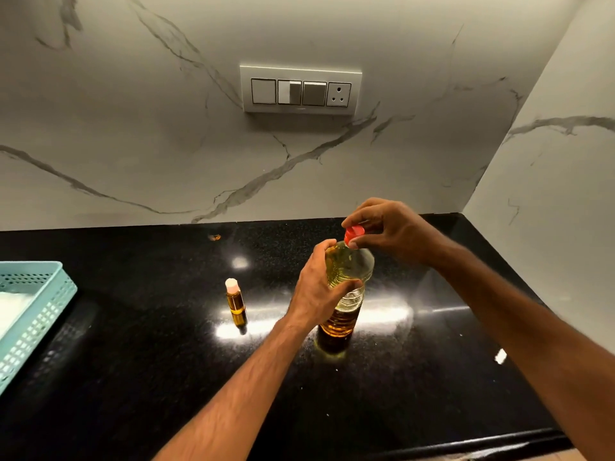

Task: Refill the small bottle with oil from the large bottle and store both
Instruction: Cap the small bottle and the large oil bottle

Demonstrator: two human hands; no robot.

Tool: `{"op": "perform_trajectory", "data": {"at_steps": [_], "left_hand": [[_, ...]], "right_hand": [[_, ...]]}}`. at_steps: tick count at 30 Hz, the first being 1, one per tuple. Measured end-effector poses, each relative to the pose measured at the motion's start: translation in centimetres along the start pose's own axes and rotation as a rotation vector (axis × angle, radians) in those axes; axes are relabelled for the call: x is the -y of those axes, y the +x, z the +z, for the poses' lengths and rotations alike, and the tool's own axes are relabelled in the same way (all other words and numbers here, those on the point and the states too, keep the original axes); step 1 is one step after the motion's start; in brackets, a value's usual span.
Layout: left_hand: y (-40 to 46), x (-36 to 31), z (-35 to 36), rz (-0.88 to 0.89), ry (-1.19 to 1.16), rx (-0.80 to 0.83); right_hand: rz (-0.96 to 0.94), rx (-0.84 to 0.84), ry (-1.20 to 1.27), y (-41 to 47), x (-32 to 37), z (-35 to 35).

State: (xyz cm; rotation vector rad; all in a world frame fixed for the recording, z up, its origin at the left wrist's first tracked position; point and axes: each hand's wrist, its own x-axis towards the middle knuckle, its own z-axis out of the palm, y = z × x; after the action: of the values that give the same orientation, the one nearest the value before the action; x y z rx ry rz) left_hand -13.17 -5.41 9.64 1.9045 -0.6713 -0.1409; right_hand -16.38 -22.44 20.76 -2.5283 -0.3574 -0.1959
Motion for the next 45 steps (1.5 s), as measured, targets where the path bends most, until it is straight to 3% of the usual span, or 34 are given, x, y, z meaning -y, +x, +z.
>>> {"op": "perform_trajectory", "data": {"at_steps": [8,13,17,22,39,45], "left_hand": [[0.0,-0.1,0.1,-0.003,0.026,0.004],[-0.2,0.0,-0.1,-0.006,0.02,0.004],[-0.2,0.0,0.0,-0.004,0.019,-0.004],[-0.1,0.1,0.2,-0.01,0.039,-0.004],[0.0,0.4,0.2,-0.013,0.033,-0.011],[-0.1,0.3,0.4,0.001,0.042,-0.018]], "right_hand": [[0.024,0.202,-0.47,2.4,1.4,-1.3],[0.038,0.295,-0.486,2.3,2.2,-2.0],[0.096,0.269,-0.59,2.5,2.4,-1.5],[0.05,0.341,-0.466,2.3,1.9,-1.6],[0.093,0.154,-0.334,1.3,1.5,-0.1],[0.085,0.159,-0.334,0.9,1.6,-0.2]]}}
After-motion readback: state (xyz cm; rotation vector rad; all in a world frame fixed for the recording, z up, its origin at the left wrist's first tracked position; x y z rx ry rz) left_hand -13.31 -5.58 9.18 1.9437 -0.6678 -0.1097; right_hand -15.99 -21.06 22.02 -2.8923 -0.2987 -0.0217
